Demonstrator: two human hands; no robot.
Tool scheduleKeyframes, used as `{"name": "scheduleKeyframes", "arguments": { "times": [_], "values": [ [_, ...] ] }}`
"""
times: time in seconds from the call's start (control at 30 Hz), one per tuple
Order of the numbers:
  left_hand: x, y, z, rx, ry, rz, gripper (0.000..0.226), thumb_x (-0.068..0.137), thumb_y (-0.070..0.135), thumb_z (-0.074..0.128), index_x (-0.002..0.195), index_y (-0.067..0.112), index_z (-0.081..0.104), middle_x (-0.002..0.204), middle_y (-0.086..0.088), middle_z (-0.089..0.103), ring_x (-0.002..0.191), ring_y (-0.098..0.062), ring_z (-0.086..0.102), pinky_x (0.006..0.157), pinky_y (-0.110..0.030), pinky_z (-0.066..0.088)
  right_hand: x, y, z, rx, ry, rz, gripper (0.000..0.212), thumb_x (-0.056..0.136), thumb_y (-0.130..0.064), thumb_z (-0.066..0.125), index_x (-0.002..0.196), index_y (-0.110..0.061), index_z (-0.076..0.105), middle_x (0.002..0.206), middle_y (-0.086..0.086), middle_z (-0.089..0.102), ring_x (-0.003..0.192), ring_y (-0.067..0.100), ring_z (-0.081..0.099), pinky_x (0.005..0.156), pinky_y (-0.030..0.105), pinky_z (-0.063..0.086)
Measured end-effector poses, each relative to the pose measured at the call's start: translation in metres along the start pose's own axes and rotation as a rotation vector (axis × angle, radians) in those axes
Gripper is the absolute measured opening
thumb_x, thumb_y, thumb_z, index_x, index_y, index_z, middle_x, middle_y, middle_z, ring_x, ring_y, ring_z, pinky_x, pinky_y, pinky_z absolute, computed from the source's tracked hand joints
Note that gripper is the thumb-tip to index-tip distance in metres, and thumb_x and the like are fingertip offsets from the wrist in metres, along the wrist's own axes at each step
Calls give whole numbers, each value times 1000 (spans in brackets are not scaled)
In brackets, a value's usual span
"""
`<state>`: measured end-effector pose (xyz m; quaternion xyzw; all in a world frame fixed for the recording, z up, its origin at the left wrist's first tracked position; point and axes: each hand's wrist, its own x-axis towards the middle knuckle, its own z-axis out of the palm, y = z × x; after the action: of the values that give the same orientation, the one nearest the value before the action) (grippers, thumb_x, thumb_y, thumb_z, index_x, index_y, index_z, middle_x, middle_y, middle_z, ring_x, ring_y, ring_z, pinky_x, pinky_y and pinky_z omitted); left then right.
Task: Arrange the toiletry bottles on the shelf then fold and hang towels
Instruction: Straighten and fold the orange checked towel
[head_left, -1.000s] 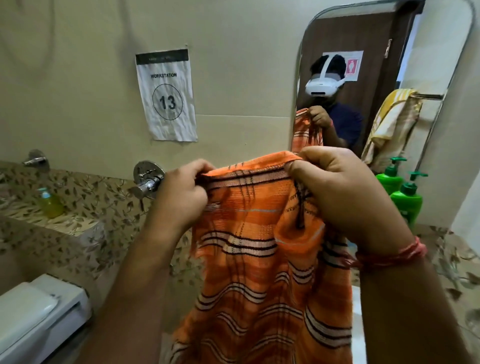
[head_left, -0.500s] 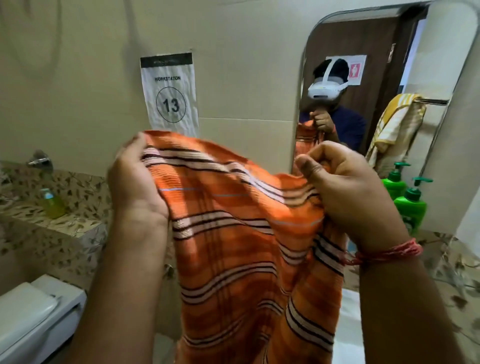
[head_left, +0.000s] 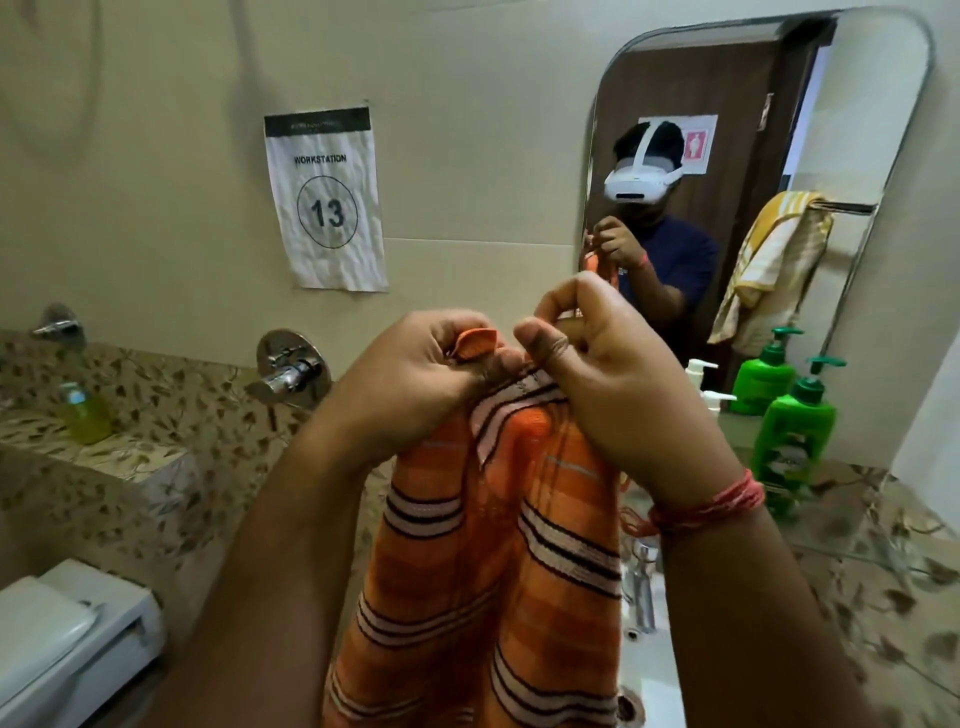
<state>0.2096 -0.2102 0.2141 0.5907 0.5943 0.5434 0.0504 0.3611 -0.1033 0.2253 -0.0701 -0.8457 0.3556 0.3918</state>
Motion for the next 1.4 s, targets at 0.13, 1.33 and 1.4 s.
{"name": "scheduleKeyframes", "arguments": {
  "times": [0.13, 1.33, 1.4],
  "values": [
    [5, -6, 7, 241, 370, 41, 19, 90, 35, 68, 84, 17, 65, 70, -5, 65, 57, 2, 53, 57, -19, 46, -4, 16, -9, -266, -158, 65, 12, 94, -37, 63, 94, -25, 64, 84, -1, 65, 78, 13, 62, 76, 45, 55],
    [21, 5, 40, -20, -97, 121, 18, 90, 42, 66, 96, 27, 75, 79, 3, 72, 73, -7, 66, 61, -27, 50, -6, 8, -37, -502, 150, -70, 17, 97, -25, 57, 82, -20, 57, 72, -7, 56, 66, 6, 53, 60, 15, 44],
    [22, -1, 33, 0, 64, 141, 26, 90, 49, 62, 89, 25, 73, 70, 8, 66, 66, -4, 59, 58, -25, 47, -12, 11, -49, -459, 84, -23, 23, 98, -35, 58, 85, -17, 63, 75, -2, 61, 70, 14, 58, 66, 35, 52]
  ]
}}
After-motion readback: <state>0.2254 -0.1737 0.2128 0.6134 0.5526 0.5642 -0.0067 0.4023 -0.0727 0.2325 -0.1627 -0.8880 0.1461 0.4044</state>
